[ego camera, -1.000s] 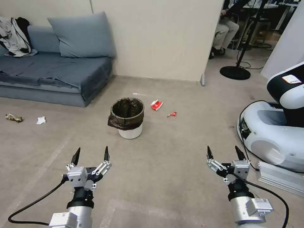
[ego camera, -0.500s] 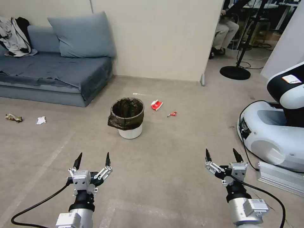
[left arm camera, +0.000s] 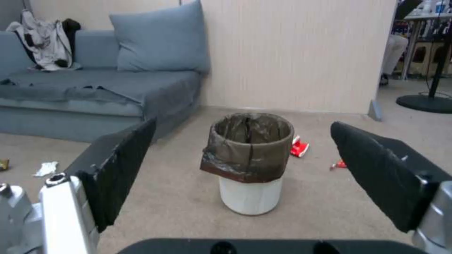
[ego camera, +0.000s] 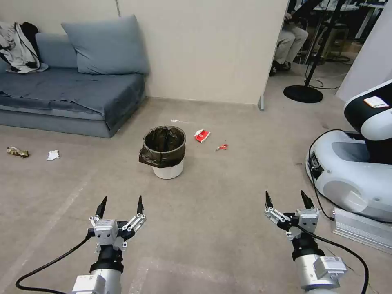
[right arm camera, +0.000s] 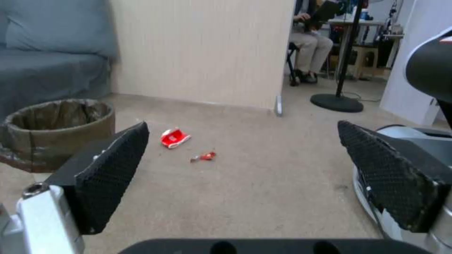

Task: Pick up the trash bin, then pick up the garbage from the floor and place it into the trash bin.

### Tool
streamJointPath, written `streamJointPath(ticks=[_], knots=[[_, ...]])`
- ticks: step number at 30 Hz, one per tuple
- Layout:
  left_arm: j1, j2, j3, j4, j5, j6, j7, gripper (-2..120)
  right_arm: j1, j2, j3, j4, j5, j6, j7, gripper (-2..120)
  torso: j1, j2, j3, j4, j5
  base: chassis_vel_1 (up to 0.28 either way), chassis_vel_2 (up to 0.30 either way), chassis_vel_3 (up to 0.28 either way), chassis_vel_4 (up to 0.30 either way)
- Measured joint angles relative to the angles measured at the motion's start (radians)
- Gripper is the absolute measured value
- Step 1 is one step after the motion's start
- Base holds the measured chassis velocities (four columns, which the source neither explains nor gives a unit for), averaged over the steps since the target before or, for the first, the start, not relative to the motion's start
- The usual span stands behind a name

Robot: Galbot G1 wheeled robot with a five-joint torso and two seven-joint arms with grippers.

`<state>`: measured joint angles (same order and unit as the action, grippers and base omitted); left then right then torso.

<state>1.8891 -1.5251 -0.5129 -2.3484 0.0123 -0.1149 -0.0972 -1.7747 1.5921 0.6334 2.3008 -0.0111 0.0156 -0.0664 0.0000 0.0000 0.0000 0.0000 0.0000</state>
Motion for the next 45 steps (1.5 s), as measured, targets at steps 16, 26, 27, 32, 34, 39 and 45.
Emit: streamJointPath(ticks=[16,26,27,32,34,39,45], knots=[[-0.003,-0.005,-0.006,-0.011,-0.017,-0.004,-0.001,100,0.004,0.001,0.008,-0.008,-0.001,0.003,-0.027,100,0.0,0.0,0.0,0.0,0.0,0.0,0.0,0.0,0.0],[-0.004,-0.01,-0.005,-0.015,-0.008,-0.006,-0.001,100,0.005,0.002,0.012,-0.018,-0.003,0.006,-0.028,100,0.0,0.0,0.0,-0.0001,-0.0001,-0.094,0.093,0.093,-0.081],[-0.004,-0.011,-0.005,-0.019,-0.007,-0.006,-0.001,100,0.005,0.002,0.012,-0.02,-0.004,0.007,-0.029,100,0.0,0.0,0.0,0.0,0.0001,-0.127,0.121,0.138,-0.106],[-0.004,-0.011,-0.005,-0.021,-0.011,-0.006,-0.001,100,0.008,0.003,0.01,-0.023,-0.004,0.007,-0.03,100,0.0,0.0,0.0,0.0,0.0,-0.095,0.092,0.096,-0.093],[-0.004,-0.012,-0.005,-0.021,-0.012,-0.005,-0.001,100,0.008,0.003,0.01,-0.024,-0.004,0.008,-0.03,100,0.0,0.0,0.0,0.0,0.0,-0.058,0.09,0.069,-0.066],[-0.004,-0.013,-0.003,-0.021,-0.015,-0.005,-0.002,100,0.007,0.003,0.011,-0.025,-0.004,0.01,-0.031,100,0.0,0.0,0.0,0.0,0.0,-0.066,0.071,0.065,-0.07],[-0.004,-0.013,-0.003,-0.022,-0.019,-0.004,-0.002,100,0.008,0.003,0.011,-0.025,-0.005,0.011,-0.032,100,0.0,0.0,0.0,-0.0001,0.0,-0.087,0.071,0.084,-0.09]])
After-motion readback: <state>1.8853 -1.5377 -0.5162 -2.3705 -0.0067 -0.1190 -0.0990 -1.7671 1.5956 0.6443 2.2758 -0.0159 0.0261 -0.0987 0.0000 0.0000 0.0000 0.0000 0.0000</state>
